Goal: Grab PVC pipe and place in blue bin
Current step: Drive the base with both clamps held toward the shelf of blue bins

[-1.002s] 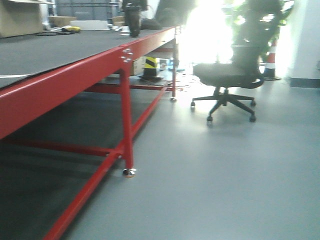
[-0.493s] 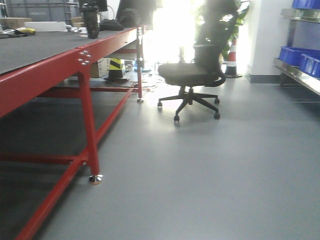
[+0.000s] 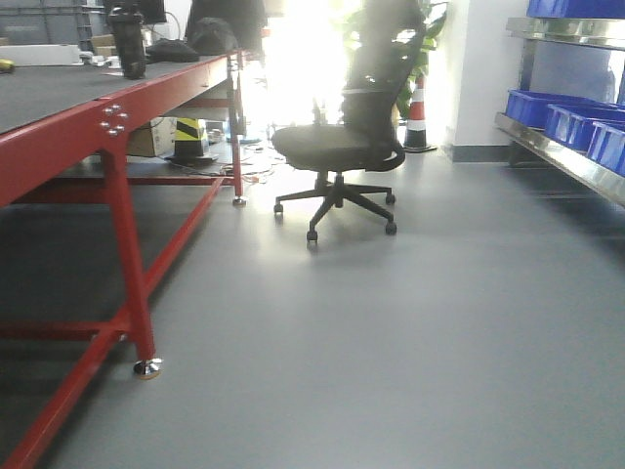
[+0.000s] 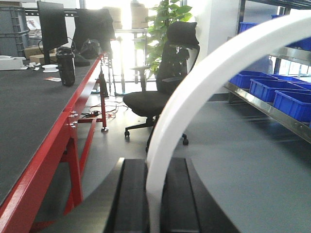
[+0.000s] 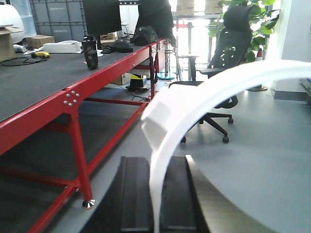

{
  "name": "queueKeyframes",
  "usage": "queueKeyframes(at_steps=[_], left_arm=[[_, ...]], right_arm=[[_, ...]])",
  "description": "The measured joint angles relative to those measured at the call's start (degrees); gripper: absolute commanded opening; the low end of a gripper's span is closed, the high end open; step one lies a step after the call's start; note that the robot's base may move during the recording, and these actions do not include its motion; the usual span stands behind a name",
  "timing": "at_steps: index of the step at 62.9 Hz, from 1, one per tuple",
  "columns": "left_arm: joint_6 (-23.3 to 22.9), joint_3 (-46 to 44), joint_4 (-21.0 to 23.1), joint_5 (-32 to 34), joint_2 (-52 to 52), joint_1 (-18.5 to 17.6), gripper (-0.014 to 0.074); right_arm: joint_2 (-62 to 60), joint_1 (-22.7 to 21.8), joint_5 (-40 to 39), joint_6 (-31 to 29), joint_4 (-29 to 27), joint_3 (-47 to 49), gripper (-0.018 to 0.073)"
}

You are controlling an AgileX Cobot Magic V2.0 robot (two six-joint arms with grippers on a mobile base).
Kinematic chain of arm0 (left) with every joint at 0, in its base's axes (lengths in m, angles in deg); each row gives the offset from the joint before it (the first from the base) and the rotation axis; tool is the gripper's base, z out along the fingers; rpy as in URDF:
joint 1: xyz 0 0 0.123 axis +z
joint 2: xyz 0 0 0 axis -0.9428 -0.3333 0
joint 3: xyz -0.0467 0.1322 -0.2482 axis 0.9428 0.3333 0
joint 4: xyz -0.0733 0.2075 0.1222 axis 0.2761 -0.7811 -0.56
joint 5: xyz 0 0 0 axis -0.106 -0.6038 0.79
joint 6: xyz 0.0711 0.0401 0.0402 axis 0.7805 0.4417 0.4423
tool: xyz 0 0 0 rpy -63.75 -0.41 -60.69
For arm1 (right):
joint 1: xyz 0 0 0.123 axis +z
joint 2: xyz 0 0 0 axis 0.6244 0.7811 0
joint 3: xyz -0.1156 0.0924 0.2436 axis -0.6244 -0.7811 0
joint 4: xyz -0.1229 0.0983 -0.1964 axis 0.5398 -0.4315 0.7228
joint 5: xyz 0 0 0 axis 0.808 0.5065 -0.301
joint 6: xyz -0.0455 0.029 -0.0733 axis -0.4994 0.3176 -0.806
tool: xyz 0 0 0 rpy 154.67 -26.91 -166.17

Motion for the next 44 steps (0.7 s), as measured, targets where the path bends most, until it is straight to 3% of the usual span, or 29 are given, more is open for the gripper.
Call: queueKeyframes(at_steps=[44], left_arm=[[0.0,0.0,0.0,0.0,0.0,0.0,-0.0111]], right_arm=[[-0.1,0.0,0.0,0.0,0.0,0.0,-0.0168]])
